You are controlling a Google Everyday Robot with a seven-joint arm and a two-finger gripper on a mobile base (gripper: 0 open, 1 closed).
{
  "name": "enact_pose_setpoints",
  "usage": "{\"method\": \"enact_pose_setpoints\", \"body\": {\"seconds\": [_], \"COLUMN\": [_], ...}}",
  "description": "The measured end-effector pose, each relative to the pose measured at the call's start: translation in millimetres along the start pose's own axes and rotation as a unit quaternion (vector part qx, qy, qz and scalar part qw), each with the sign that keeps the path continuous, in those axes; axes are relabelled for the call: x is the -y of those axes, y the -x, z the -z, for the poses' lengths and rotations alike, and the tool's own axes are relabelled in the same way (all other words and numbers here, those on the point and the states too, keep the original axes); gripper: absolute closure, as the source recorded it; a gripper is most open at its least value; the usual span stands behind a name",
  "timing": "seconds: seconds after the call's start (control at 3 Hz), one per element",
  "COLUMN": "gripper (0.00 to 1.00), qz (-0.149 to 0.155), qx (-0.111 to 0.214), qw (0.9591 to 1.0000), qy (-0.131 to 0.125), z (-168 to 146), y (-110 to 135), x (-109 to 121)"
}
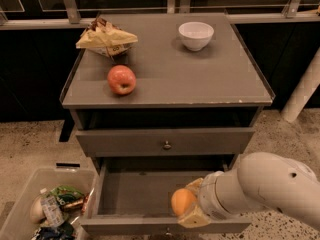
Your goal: Place orange into middle drawer
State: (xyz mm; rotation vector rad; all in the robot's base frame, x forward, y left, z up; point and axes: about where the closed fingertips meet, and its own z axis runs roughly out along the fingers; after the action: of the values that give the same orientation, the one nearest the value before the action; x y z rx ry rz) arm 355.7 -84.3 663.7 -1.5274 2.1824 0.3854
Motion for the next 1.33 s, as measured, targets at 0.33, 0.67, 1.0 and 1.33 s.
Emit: {"method": "enact_pose_setpoints", "body": {"seconds": [0.33, 0.67, 1.0, 1.33], "gripper": [1.00, 1.00, 1.00, 1.00], "qz": [0.001, -0.006, -0.023, -0.017], "qx": [0.001, -0.008, -0.019, -0.045], "qw": [1.0000, 0.9999, 0.9994, 0.9976], "qy": [0.000, -0.004, -0.016, -0.050], "z": [1, -20, -58, -89], "y": [1, -5, -20, -39], "x": [0, 9, 29, 50]}}
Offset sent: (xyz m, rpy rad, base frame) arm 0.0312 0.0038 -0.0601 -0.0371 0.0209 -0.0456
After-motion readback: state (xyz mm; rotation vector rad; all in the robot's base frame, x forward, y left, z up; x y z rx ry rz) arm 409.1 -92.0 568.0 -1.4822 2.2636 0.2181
